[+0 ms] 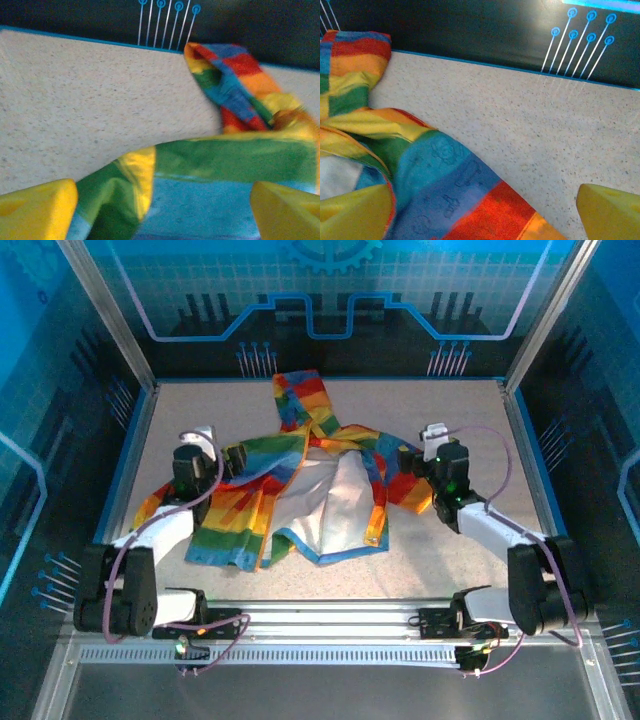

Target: Zip up the jacket

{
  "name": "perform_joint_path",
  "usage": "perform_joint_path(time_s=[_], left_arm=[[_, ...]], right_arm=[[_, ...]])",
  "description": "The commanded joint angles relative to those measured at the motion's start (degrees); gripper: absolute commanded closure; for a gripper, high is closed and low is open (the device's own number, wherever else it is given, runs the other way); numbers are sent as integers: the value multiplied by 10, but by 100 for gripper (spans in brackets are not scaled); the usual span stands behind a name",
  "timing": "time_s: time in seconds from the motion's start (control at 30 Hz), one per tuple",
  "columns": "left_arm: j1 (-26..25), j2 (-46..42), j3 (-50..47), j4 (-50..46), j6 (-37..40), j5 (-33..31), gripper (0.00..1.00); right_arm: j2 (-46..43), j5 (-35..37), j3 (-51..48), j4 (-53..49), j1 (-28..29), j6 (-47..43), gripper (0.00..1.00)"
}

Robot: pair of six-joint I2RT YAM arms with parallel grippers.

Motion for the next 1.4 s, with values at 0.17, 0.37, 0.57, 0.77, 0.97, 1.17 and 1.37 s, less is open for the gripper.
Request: perform_joint_path(time_s=[0.17, 0.37, 0.57, 0.77, 0.97, 1.17, 1.37], left_arm=[[-17, -55, 53, -323, -166, 108, 32], [-128, -76, 29, -411, -220, 38, 38], [-155, -127, -66, -437, -289, 29, 48], [-193, -158, -84, -496, -289, 19, 43], [-217, -185, -53, -561, -273, 17, 39], [-227, -158, -1, -631, -276, -2, 41], [-261, -80, 48, -690, -270, -77, 40]], right_arm=[[2, -8, 113, -327, 132, 138, 21], [87, -59, 134, -342, 255, 214, 39], [177, -116, 145, -329, 308, 267, 55], [224, -118, 152, -350, 284, 251, 59], [238, -110, 175, -388, 232, 225, 60], [240, -110, 179, -409, 187, 217, 60], [243, -113, 178, -412, 170, 217, 59]])
